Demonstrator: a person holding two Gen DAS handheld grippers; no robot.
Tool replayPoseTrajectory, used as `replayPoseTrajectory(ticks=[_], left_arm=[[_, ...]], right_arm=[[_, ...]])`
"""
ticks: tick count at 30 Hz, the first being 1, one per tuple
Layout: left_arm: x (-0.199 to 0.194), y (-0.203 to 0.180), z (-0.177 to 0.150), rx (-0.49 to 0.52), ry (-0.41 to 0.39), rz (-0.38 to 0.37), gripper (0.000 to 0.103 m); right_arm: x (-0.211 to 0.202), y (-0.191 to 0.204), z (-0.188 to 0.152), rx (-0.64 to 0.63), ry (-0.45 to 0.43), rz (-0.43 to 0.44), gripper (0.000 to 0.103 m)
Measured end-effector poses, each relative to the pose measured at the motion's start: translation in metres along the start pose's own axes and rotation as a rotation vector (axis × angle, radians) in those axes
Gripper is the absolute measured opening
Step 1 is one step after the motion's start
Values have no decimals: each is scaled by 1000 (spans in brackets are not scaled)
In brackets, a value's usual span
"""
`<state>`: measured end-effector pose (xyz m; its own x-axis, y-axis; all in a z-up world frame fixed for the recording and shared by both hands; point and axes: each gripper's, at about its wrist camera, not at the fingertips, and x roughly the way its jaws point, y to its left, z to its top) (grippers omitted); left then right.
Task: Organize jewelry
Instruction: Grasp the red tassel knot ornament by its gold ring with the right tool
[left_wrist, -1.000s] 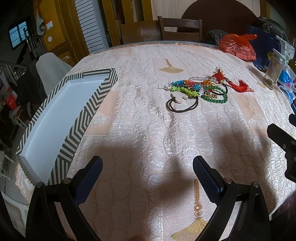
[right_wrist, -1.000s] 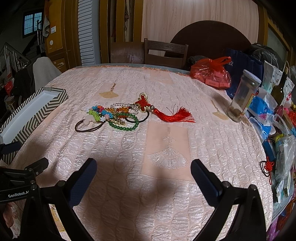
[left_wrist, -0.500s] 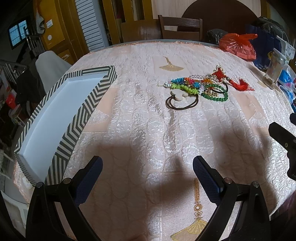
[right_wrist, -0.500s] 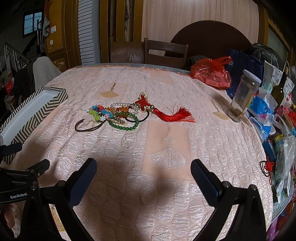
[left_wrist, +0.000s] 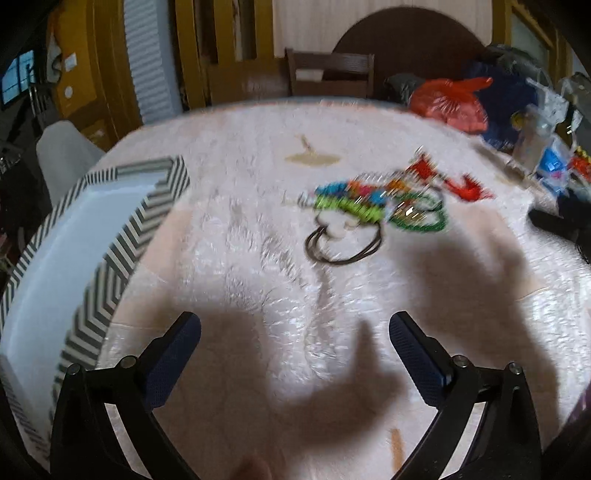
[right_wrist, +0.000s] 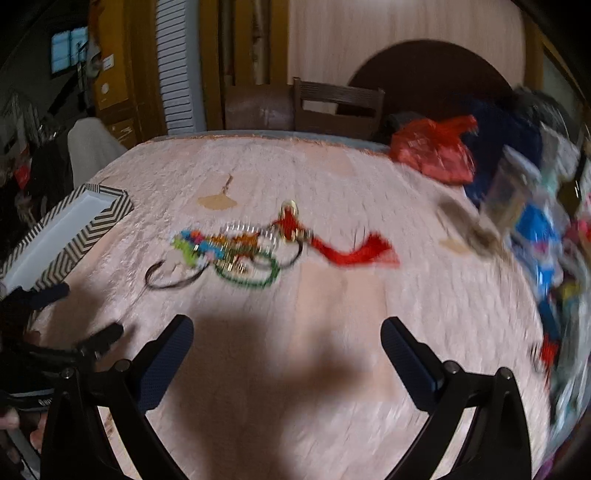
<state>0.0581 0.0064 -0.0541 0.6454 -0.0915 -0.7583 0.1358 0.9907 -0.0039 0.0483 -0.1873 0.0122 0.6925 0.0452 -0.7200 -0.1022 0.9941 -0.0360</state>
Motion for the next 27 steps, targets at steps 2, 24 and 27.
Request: replayPoseTrajectory(ticks=[2,24,27], left_arm=[[9,0,1,0,30,0,84],[20,4,-6,-44,101,20,83],[20,4,-6,-45,100,20,83]], right_arm=[[12,-9,18,-7,3,25,103],[167,-33,67,-28,126,144,48],[170,-28,70,-43,119,158,42]])
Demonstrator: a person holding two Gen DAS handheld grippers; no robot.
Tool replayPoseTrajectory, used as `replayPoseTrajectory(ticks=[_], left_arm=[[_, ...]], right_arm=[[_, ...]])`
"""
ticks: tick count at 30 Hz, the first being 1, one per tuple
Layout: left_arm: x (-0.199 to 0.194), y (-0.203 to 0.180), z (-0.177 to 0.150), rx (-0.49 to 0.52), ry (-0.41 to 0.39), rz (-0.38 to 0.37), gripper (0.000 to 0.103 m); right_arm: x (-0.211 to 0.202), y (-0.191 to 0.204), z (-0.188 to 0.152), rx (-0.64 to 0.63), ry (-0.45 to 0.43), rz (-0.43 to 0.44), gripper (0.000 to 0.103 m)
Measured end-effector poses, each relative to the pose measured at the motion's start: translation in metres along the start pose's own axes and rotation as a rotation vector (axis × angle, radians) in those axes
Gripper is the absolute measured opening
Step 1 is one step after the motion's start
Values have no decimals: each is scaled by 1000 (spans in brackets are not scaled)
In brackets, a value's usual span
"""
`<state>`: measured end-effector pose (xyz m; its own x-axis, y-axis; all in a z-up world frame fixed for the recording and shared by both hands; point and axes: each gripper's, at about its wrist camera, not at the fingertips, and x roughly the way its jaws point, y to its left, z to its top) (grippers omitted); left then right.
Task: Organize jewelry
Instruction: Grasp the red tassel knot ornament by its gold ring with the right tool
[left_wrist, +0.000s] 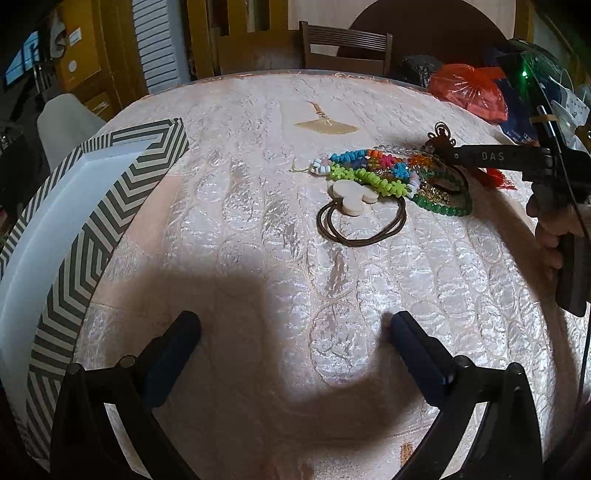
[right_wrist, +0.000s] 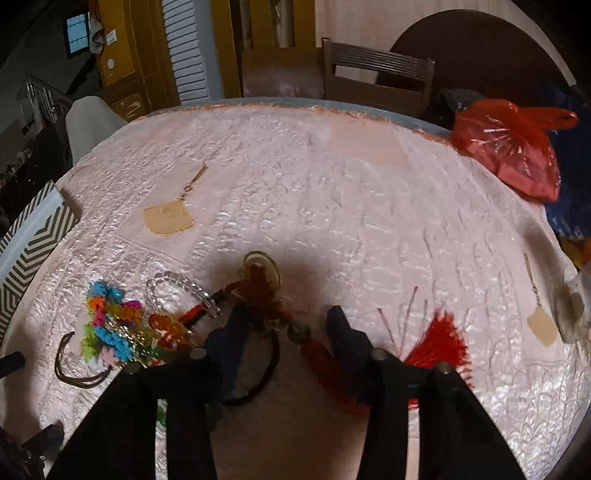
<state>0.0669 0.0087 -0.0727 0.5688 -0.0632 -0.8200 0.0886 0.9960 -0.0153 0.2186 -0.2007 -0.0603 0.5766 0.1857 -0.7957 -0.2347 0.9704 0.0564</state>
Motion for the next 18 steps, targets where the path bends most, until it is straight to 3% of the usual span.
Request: replayPoseTrajectory(ticks=[7,18], left_arm=[[0,0,0,-2,0,1,83],[-1,0,0,-3,0,0,83]], right_arm=[[0,6,0,-8,3,3,30],[-2,5,-4,58,9,-13,32]])
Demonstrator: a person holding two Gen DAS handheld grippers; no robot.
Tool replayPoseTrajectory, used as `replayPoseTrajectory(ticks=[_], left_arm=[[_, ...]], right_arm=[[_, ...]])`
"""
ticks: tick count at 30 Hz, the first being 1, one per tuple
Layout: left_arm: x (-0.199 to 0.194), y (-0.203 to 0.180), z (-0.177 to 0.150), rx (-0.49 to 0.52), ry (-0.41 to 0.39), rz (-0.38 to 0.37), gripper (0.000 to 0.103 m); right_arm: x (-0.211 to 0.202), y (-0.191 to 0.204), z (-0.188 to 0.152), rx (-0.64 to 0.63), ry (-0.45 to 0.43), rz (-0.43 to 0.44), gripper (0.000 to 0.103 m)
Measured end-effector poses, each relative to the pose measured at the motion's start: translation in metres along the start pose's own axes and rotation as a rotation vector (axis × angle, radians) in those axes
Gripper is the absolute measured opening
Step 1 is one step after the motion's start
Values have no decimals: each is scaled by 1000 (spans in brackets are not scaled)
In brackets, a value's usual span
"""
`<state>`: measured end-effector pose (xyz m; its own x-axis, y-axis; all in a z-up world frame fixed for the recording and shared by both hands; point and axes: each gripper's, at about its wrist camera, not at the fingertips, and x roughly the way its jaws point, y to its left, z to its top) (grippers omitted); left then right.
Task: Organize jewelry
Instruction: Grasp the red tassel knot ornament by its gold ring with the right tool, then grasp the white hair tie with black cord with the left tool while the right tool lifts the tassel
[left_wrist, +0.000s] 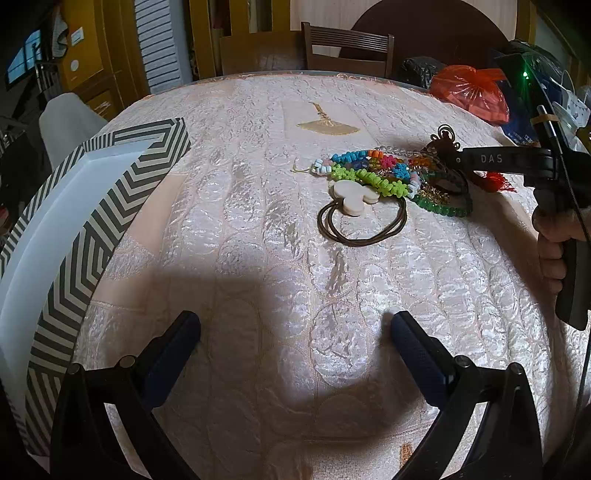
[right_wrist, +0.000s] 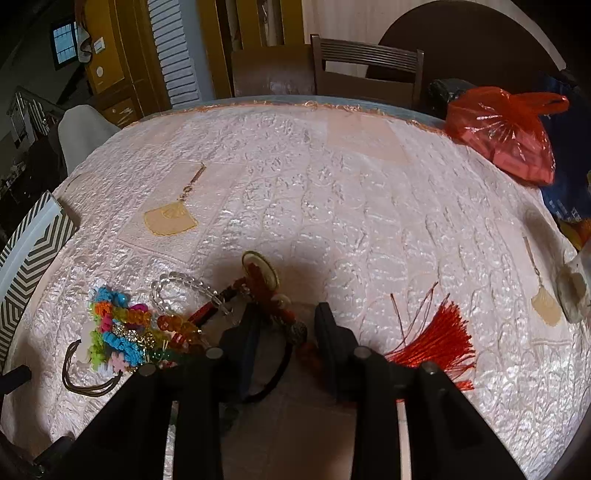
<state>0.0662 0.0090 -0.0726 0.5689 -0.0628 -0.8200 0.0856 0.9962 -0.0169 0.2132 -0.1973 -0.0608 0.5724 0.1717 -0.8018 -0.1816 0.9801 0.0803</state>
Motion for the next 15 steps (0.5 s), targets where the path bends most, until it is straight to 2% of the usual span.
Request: replayPoseTrajectory(ticks=[4,6,8,15], left_arm=[[0,0,0,0,0,0,83],[-1,1,-1,-2,-2,0,83],[-2,0,-3,-8,-8,8,83],[-3,-1,-5,-11,-13,11,83]], right_arm=[[-2,-2,-1,13,3,6,30],[-6,-3,-3,21,-3,-11,14],[-16,-6,-7,26,-20,-17,11],[-70,-11,-29,65,-59,-3,11]])
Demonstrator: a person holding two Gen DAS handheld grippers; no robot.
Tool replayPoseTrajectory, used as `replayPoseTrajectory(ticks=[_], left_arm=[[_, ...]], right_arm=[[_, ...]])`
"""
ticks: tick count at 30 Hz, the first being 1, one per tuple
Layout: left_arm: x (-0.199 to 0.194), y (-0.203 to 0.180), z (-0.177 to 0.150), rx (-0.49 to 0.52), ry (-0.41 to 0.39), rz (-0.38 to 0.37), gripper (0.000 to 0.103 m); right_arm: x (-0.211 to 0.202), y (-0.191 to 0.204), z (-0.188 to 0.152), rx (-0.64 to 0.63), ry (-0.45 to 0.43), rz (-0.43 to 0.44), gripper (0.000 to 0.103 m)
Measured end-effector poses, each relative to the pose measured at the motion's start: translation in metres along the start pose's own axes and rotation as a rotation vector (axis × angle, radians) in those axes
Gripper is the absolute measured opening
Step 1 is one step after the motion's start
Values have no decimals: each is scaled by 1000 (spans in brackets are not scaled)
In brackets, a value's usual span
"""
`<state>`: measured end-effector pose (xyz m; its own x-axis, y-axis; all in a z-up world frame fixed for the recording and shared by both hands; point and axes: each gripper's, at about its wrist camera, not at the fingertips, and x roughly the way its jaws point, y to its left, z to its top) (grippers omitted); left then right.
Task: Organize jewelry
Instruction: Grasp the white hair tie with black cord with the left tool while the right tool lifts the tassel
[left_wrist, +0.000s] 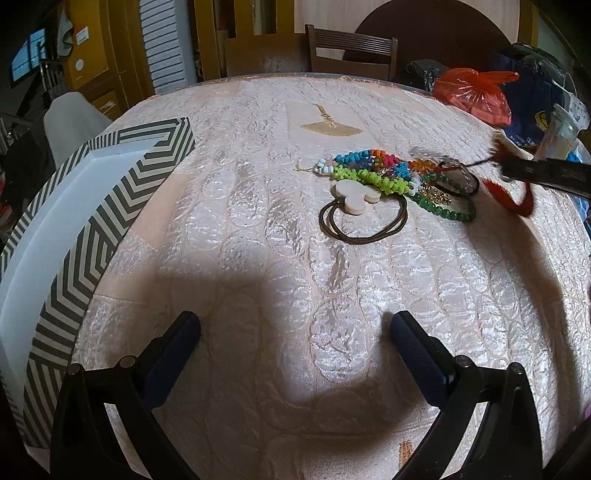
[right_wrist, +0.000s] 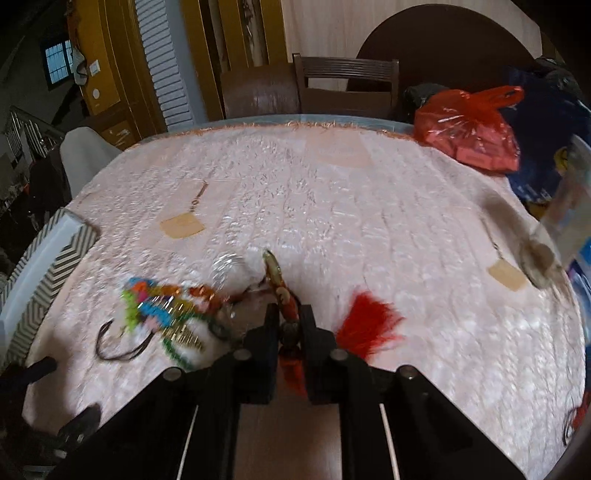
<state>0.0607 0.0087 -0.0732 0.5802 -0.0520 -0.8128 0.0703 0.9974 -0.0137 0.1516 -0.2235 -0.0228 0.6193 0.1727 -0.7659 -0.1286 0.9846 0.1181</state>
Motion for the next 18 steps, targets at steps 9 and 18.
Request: replayPoseTrajectory(ticks=[9,18], left_arm=[[-7,6,9,50,-8,-125,66],[9,-14,51,195,-18,-248,64]], right_arm=[[-69,-30,-37,121,-54,32,11],[-97,-38,-61,213,-100,73,11]])
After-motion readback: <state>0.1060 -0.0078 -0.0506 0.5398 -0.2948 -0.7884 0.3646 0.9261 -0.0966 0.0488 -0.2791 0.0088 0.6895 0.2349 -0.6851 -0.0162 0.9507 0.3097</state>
